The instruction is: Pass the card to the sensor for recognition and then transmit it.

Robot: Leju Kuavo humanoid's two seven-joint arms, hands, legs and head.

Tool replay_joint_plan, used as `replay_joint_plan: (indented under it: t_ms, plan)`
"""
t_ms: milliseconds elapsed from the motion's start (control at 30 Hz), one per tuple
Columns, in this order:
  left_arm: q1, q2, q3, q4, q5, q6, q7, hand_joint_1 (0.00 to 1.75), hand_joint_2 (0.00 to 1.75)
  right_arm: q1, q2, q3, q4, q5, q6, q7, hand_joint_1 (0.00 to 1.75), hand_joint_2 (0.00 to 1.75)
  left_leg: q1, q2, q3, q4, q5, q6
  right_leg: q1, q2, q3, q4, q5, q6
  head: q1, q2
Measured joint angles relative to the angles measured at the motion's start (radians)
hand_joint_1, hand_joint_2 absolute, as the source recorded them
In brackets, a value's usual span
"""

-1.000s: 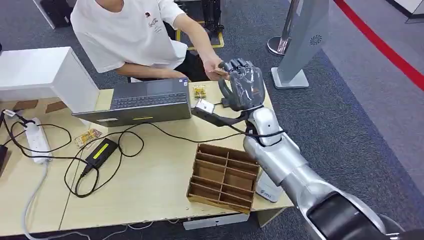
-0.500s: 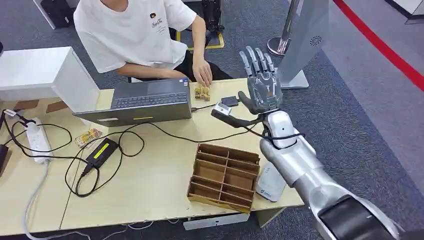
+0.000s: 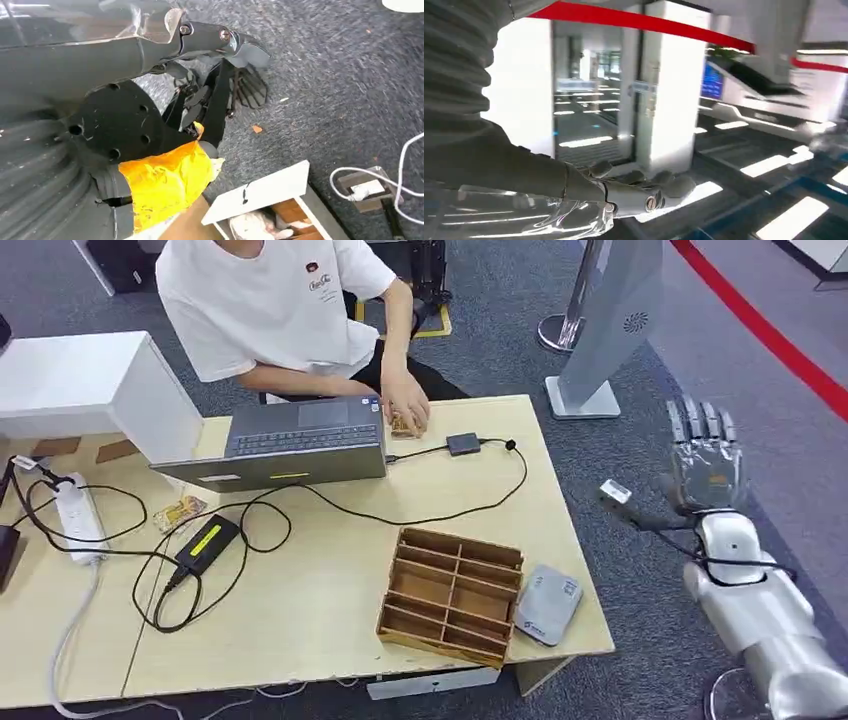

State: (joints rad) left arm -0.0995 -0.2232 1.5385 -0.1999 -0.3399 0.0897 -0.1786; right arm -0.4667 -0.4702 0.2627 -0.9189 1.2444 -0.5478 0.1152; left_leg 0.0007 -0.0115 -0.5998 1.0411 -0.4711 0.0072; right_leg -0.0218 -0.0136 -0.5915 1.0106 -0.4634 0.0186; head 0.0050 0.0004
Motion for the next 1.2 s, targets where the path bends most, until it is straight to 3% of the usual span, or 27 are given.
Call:
replay_joint_plan:
  t_ms: [133,333,367,533,567,867,1000,1200]
  plan:
    - [0.003,-0.004,0.000,0.000,0.023,0.002,0.001,0.00,1.75,0.152,-0.070,-0.160,-0.021,-0.013,-0.005,-0.026,0.00,1.75,0.000,-0.001,0.000,0.000,-0.002,0.002,0.000,-0.002,0.001,0.000,-0.001,0.001,0.000,0.000]
    - [0.001,-0.006,0.000,0.000,0.042,0.002,0.001,0.00,1.75,0.336,-0.082,-0.372,0.008,-0.004,-0.049,-0.070,0.00,1.75,0.000,0.000,0.000,-0.001,-0.004,0.004,0.000,-0.001,0.001,0.000,-0.003,0.002,0.000,0.000]
    - [0.002,-0.009,0.000,0.000,0.046,0.003,0.002,0.00,0.00,0.355,-0.078,-0.408,0.031,0.003,-0.059,-0.086,0.00,1.75,0.000,-0.001,0.000,-0.001,-0.004,0.004,0.000,-0.001,0.001,0.000,-0.003,0.002,0.000,0.000]
    - [0.001,-0.014,0.000,0.000,0.058,0.011,0.011,0.00,0.00,0.424,-0.040,-0.562,0.173,0.000,-0.094,-0.147,0.00,1.75,0.000,0.000,0.001,-0.001,-0.004,0.004,0.000,0.000,0.001,0.000,-0.003,0.002,0.000,0.000]
    - [0.001,-0.015,0.000,0.000,0.062,0.012,0.014,0.00,1.75,0.436,-0.028,-0.590,0.204,0.001,-0.097,-0.159,0.00,1.75,0.000,0.000,0.000,-0.001,-0.004,0.004,0.000,0.000,0.001,0.000,-0.003,0.002,0.000,0.000]
    - [0.000,-0.026,0.000,0.000,0.116,0.019,0.081,0.00,1.75,0.482,0.132,-0.823,0.485,0.017,-0.097,-0.255,0.00,1.75,0.001,0.002,0.002,-0.002,-0.005,0.003,0.001,0.002,0.001,0.000,-0.004,0.001,0.000,0.000]
    - [0.000,-0.030,0.000,0.002,0.139,0.023,0.098,0.00,1.75,0.490,0.214,-0.902,0.595,0.019,-0.087,-0.236,0.00,1.75,0.001,0.003,0.002,-0.003,-0.005,0.003,0.001,0.003,0.001,0.000,-0.004,0.000,0.000,0.000]
    - [-0.001,-0.034,0.000,0.002,0.158,0.028,0.124,0.00,1.75,0.489,0.332,-0.956,0.675,0.023,-0.029,-0.187,0.00,1.75,0.001,0.006,0.003,-0.003,-0.005,0.001,0.001,0.005,0.002,0.001,-0.005,0.000,0.000,0.000]
